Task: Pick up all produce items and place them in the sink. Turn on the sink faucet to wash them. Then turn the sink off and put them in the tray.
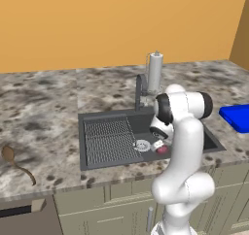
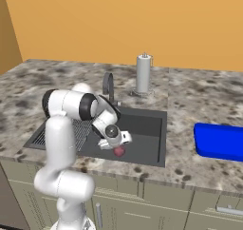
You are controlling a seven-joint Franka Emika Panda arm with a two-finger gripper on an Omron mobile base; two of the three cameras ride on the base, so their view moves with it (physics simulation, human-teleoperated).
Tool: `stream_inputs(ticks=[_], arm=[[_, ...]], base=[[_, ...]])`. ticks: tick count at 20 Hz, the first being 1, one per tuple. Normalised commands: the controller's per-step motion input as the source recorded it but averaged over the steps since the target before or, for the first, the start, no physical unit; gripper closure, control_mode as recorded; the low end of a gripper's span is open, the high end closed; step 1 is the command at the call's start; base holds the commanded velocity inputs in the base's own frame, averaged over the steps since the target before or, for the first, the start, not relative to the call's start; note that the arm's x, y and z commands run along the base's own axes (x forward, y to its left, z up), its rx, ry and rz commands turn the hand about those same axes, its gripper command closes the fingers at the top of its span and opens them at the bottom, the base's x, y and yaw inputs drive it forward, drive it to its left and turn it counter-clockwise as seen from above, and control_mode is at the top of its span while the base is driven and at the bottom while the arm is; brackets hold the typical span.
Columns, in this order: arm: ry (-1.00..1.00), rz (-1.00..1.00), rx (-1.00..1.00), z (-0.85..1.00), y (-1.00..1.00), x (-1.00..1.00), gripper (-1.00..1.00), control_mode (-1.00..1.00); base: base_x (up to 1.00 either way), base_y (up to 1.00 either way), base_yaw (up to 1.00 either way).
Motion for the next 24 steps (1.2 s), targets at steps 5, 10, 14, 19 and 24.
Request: stream_inputs(ticks=[5,10,14,19,24], arm=[[0.0,0.0,0.1,1.0,-0.23,0.24,-1.0,-1.0],[0.0,-0.04,0.08,1.0,-0.41,0.06,-1.0,-1.0],[0.01,-0.06,0.02,1.0,-0.15,0.0,-1.0,-1.0],[0.02,-0.08,0.01,1.0,-0.07,-0.11,-1.0,-1.0],[0.01,-0.07,0.03,1.0,-0.14,-0.25,-1.0,-1.0]], base=[[0.0,0.0,0.0],[0.0,0.0,0.0],[0.0,0.0,0.0],[0.0,0.0,0.0],[0.0,0.0,0.0]])
